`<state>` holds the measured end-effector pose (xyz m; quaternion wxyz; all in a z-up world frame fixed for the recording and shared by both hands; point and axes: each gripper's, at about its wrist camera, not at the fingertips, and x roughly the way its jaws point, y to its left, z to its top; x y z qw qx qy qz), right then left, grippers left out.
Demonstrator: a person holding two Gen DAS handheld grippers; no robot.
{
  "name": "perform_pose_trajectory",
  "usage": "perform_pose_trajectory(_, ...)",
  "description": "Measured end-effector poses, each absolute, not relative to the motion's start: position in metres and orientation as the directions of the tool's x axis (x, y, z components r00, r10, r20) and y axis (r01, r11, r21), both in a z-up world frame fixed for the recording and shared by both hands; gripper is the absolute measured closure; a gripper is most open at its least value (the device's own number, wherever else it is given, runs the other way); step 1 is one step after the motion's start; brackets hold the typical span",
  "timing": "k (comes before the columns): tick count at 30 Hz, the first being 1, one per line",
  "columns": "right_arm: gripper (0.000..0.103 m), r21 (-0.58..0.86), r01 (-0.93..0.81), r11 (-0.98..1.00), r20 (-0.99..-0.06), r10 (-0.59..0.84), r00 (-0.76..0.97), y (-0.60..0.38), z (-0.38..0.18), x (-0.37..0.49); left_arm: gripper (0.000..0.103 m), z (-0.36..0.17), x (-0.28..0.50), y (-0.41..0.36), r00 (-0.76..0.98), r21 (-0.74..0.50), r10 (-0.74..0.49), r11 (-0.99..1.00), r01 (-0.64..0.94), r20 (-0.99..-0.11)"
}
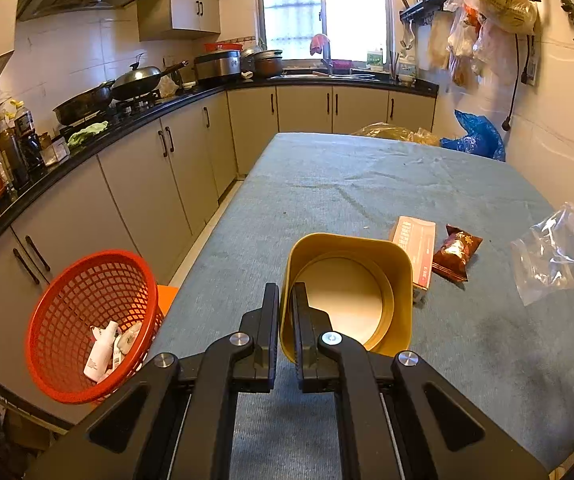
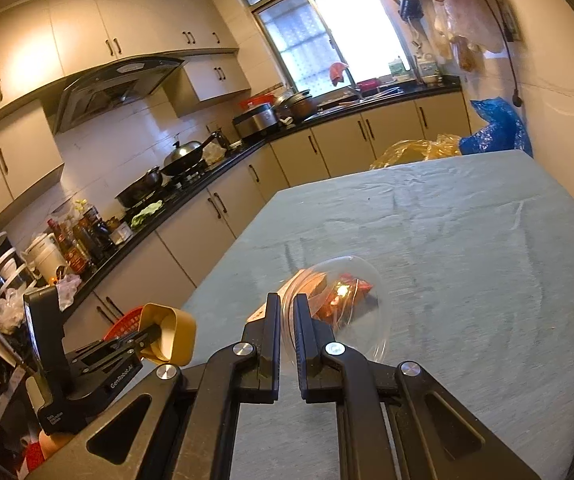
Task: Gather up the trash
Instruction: 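Lift the yellow container with the left tool while the right tool lifts the clear cup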
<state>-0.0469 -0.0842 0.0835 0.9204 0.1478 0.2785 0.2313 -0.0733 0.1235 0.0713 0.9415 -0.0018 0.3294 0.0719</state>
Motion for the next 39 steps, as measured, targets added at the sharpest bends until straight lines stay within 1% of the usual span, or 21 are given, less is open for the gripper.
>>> perform_pose_trajectory(20, 0.096, 0.383, -0.425, 0.82, -0.459, 0.568, 0.683, -0.039, 0.085, -0.048, 0.097, 0.073, -0.089, 0.15, 0.774, 0.018, 0.155, 0.983, -0.182, -0.614)
perform_pose_trajectory(39, 0.096, 0.341, -0.547, 0.764, -0.463, 0.643, 0.61, 0.033, 0.097, -0.041, 0.097, 0.084, -0.105, 0.205, 0.777, -0.013, 0.217, 0.96, -0.278, -0.591)
